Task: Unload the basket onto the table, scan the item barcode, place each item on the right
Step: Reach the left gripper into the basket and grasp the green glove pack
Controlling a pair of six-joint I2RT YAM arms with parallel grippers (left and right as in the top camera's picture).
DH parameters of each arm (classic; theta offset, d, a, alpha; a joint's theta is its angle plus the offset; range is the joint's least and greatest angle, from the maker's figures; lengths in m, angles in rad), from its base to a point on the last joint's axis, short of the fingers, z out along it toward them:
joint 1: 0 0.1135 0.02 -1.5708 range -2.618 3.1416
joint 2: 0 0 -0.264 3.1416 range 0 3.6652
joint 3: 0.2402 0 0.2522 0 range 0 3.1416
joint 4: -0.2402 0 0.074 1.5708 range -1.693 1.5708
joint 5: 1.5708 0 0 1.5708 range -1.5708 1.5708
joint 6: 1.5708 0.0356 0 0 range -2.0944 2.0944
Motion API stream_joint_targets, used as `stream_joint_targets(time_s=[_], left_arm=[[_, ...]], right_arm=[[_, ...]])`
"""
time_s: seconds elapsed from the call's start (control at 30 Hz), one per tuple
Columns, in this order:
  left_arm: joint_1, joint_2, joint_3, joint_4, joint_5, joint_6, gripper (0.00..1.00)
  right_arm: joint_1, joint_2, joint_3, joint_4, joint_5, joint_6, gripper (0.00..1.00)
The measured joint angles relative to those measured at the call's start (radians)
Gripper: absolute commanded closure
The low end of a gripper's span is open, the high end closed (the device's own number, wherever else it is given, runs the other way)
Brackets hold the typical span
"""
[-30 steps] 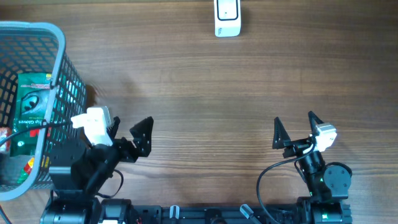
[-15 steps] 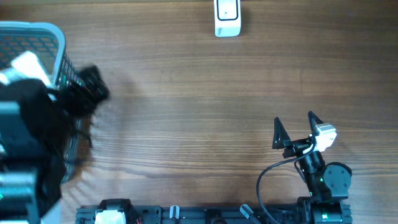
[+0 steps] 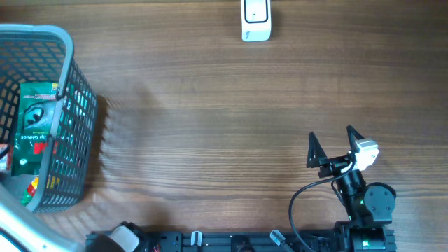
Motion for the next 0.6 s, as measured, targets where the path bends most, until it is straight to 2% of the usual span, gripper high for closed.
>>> stream_joint_targets(time_s=[0.13,0.33,0.6], left_arm=[[0.102,0.085,-0.01,-0.024,0.072,0.016,0.0],[0.122,0.219,-0.089,0.004,0.096,0.077,0.0],[0.13,0.327,-0.127,0.068,0.096,0.254,0.0]], right_arm=[[0.0,0.0,0.0,0.0,0.0,0.0,0.0],[0.0,0.0,0.0,0.0,0.0,0.0,0.0],[0.0,0.0,0.0,0.0,0.0,0.0,0.0]])
